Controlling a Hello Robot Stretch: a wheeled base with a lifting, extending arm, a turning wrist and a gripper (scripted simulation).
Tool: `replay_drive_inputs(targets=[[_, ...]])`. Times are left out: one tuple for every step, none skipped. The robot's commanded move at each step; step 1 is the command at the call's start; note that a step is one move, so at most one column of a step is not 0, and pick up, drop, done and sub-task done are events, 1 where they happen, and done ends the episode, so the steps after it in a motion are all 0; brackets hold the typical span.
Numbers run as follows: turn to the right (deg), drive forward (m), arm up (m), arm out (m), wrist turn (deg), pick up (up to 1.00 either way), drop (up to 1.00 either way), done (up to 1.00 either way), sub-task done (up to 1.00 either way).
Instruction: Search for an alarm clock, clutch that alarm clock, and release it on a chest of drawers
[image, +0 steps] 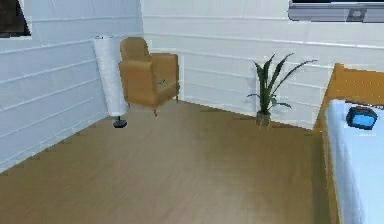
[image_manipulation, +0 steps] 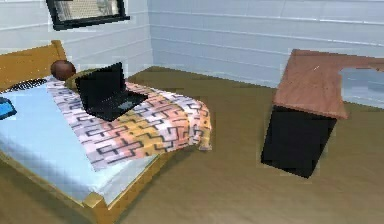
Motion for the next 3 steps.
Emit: replay_drive_inputs(targets=[[0.0, 0.45, 0.00, 0.00, 0.0, 0.00, 0.00, 0.00, 0.00], [27.0, 0.00, 0.00, 0.00, 0.0, 0.00, 0.00, 0.00, 0.00], [0.0, 0.95, 0.00, 0.00, 0.0, 0.00, 0.00, 0.00, 0.00]])
